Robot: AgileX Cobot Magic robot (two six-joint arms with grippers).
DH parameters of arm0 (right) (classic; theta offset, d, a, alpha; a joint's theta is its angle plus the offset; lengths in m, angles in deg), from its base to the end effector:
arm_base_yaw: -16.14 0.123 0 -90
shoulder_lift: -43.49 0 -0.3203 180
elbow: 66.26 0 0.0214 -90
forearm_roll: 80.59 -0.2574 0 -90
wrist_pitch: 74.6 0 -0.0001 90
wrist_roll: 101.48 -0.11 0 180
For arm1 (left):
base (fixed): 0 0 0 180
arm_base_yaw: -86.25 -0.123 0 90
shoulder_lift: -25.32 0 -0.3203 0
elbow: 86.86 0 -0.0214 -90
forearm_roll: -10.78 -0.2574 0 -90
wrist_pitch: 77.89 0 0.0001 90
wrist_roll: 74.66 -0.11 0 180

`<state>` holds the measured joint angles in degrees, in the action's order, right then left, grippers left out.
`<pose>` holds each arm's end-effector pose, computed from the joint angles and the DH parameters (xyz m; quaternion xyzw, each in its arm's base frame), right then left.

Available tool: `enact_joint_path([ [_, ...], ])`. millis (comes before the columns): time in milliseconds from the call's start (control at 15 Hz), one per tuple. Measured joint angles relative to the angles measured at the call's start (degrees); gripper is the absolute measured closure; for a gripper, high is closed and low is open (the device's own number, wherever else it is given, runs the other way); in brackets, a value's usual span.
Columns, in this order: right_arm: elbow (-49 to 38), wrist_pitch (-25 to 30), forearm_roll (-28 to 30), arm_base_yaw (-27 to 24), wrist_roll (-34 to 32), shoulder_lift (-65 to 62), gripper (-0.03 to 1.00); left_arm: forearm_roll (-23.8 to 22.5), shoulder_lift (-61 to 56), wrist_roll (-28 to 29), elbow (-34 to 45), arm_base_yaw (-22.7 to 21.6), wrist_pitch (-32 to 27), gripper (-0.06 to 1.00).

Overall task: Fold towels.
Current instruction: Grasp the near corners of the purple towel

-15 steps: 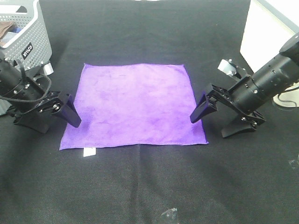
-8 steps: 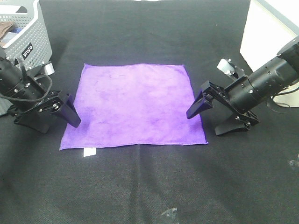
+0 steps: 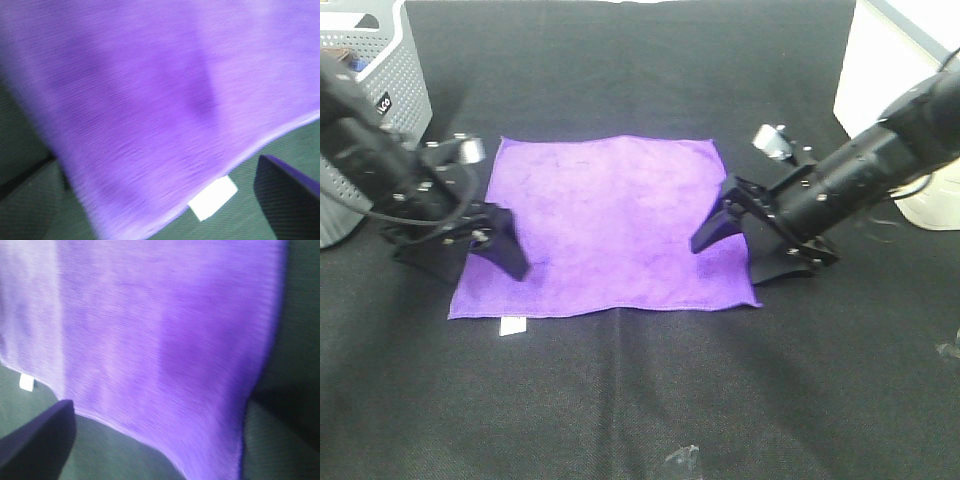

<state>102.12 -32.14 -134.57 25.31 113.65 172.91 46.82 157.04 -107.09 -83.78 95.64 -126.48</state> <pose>0.3842 0.1229 0.0932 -0.0172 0.9546 0.2946 0.0400 0.4019 -0.1157 0.0973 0.1418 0.9634 -0.2269 0.0175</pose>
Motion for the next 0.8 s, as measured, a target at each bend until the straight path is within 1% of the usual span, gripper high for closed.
enact_joint_path([
  [133, 1.7, -0.6, -0.2, 2.4, 0.0, 0.9, 0.21, 1.3, 0.5, 1.5, -0.4, 2.8, 1.1, 0.07],
  [200, 2.1, -1.0, -0.1, 3.0, 0.0, 1.3, 0.26, 1.7, 0.6, 2.2, -0.4, 3.4, 1.5, 0.15],
  [267, 2.3, -1.0, 0.0, 3.2, 0.0, 1.5, 0.31, 2.0, 0.9, 2.8, -0.4, 3.6, 2.1, 0.23],
  [333, 2.3, -1.6, 1.0, 3.3, 0.0, 1.8, 0.42, 2.8, 1.3, 3.7, -0.4, 3.6, 2.3, 0.37],
  [467, 2.3, -2.2, 2.8, 3.3, 0.0, 2.1, 0.57, 3.8, 1.8, 4.3, -0.4, 3.7, 2.4, 0.54],
  [667, 2.3, -2.2, 4.7, 3.3, 0.0, 2.2, 0.83, 4.5, 2.4, 4.4, -0.3, 3.7, 2.3, 0.86],
  [733, 2.3, -1.9, 5.0, 3.3, 0.0, 2.3, 0.86, 4.7, 2.4, 4.4, -0.2, 3.7, 2.3, 0.9],
  [800, 2.3, -0.9, 6.0, 3.3, 0.0, 2.2, 0.94, 4.9, 2.4, 4.4, -0.1, 3.7, 2.2, 0.93],
])
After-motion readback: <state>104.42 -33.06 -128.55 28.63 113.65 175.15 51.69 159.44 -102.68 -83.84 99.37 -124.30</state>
